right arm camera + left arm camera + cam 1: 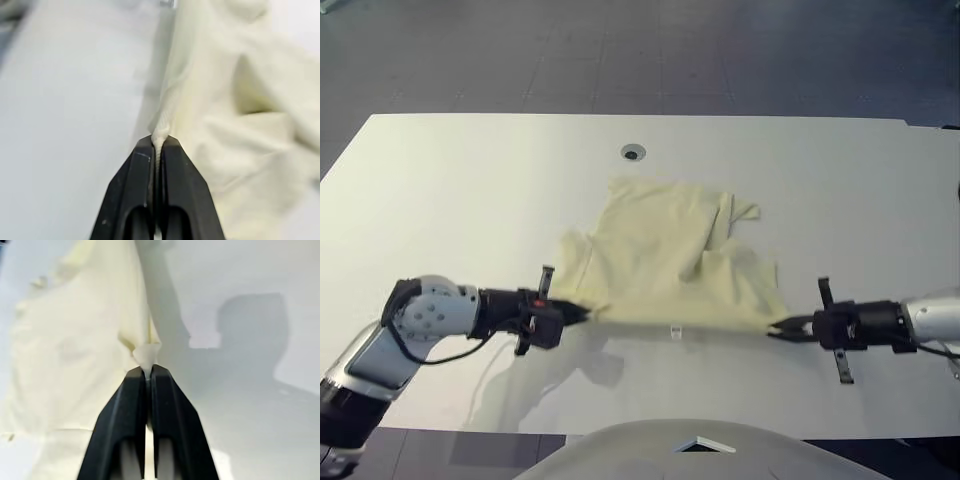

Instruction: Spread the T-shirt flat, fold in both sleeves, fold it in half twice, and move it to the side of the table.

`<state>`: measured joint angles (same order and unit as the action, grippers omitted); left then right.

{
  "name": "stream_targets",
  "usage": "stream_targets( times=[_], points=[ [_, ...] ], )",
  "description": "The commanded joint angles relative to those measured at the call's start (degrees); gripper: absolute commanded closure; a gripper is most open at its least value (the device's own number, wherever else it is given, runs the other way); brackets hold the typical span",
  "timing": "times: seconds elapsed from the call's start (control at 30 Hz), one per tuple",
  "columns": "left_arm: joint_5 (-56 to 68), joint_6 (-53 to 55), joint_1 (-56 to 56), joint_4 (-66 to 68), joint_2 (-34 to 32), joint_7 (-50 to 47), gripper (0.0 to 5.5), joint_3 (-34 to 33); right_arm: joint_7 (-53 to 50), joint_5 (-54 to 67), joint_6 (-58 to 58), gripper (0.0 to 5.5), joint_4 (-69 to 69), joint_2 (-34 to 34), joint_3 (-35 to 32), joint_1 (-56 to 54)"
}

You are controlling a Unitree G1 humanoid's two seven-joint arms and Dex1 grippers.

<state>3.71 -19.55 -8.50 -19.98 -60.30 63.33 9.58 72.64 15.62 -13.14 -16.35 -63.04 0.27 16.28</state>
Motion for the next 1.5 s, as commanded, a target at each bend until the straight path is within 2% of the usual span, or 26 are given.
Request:
stream_targets(
  times=[0.03,0.17,0.33,0.37,0.4,0.47,0.57,0.73,0.87,1.07,1.2,1.4,1.5],
  points=[
    [-2.3,3.1,-4.3,-1.9,-3.7,2.2,5.50,0.1,1.0,-4.7,0.6,5.46,0.0,-2.1,1.6,1.9],
    [-4.7,4.7,-7.4,-4.2,-3.8,2.8,5.50,2.3,1.5,-7.7,-0.3,5.46,-0.5,-2.7,3.6,5.3],
    [-2.6,6.0,-9.2,-7.2,-4.1,3.4,5.50,2.2,1.6,-6.8,0.7,5.46,-2.3,-3.5,2.1,8.3],
    [-2.0,6.0,-9.4,-7.7,-4.4,3.6,5.17,1.6,1.6,-6.1,0.9,5.50,-2.9,-3.6,1.3,9.1],
    [-1.3,6.1,-9.6,-8.2,-4.5,3.6,5.11,0.9,1.1,-5.7,1.4,5.20,-3.8,-3.4,0.4,9.8],
    [0.4,6.5,-9.8,-8.9,-4.7,3.8,4.85,-0.7,0.1,-4.5,1.9,5.04,-5.6,-2.9,-1.6,10.9],
    [4.1,7.1,-10.1,-10.3,-5.6,4.5,4.26,-4.3,0.5,-0.2,3.4,4.46,-8.9,-2.7,-6.0,13.1],
    [10.2,8.4,-12.2,-13.5,-5.5,5.2,3.43,-9.7,5.8,7.6,7.2,3.66,-13.3,-4.5,-13.3,16.6],
    [12.1,9.7,-11.0,-14.8,-4.4,4.4,2.79,-12.3,6.1,10.3,10.4,3.05,-13.0,-4.1,-15.9,13.3],
    [4.4,9.3,-2.4,-8.7,1.5,1.5,1.86,-4.6,-0.2,8.4,14.5,2.15,-7.5,-0.3,-12.2,1.5],
    [-2.0,7.4,1.0,-3.5,5.4,0.4,1.14,2.0,-7.3,1.2,14.7,1.46,-1.8,4.0,-6.9,-6.7],
    [-4.6,5.9,1.6,1.1,7.0,1.9,0.16,7.1,-15.5,-11.4,11.1,0.51,6.7,8.1,-0.9,-13.5],
    [-5.3,5.3,1.9,2.8,6.5,2.0,0.10,7.2,-18.8,-17.5,8.5,0.11,11.8,9.6,2.4,-16.4]
  ],
)
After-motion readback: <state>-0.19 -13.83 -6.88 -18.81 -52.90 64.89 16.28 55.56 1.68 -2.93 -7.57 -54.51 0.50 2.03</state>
